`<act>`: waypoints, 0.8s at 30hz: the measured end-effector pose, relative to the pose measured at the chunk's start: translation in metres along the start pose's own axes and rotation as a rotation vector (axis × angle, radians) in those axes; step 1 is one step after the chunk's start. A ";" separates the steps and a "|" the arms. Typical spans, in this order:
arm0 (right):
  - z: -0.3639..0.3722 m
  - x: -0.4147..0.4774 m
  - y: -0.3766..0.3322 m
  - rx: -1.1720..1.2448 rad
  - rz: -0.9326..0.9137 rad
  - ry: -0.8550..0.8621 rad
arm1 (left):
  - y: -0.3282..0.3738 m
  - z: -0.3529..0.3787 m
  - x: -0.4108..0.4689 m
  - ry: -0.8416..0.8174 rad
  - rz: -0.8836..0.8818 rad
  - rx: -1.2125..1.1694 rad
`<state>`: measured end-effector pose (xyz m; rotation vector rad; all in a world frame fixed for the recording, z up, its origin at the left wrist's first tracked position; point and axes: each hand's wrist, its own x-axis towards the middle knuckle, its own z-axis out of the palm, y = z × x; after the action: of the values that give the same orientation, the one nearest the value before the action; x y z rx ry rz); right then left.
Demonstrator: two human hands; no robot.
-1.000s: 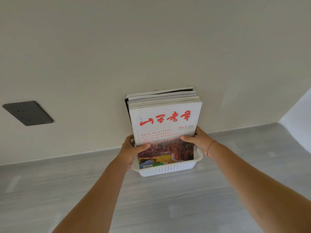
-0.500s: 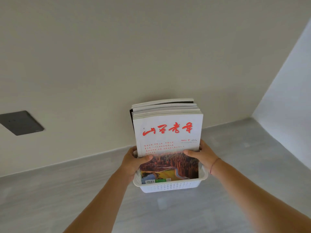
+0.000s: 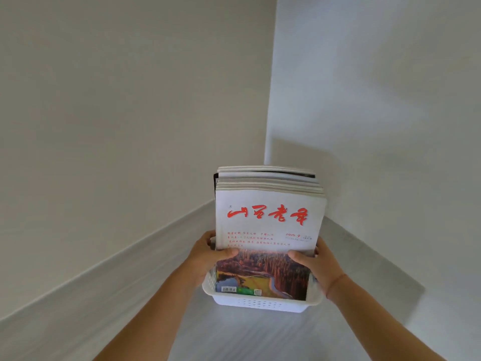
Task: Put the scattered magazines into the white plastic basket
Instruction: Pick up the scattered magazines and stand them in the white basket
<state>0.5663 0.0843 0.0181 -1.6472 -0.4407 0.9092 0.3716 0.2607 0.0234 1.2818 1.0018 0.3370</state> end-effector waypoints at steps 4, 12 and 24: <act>-0.062 -0.004 0.006 0.058 0.002 0.177 | 0.018 0.065 0.033 -0.168 0.011 0.073; -0.145 -0.006 0.020 0.148 0.016 0.489 | 0.058 0.180 0.101 -0.506 0.007 0.252; -0.158 0.015 0.021 0.162 0.051 0.713 | 0.083 0.221 0.143 -0.662 -0.017 0.337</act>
<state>0.6918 -0.0140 0.0016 -1.7079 0.1619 0.3328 0.6470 0.2470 0.0270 1.5420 0.5079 -0.2776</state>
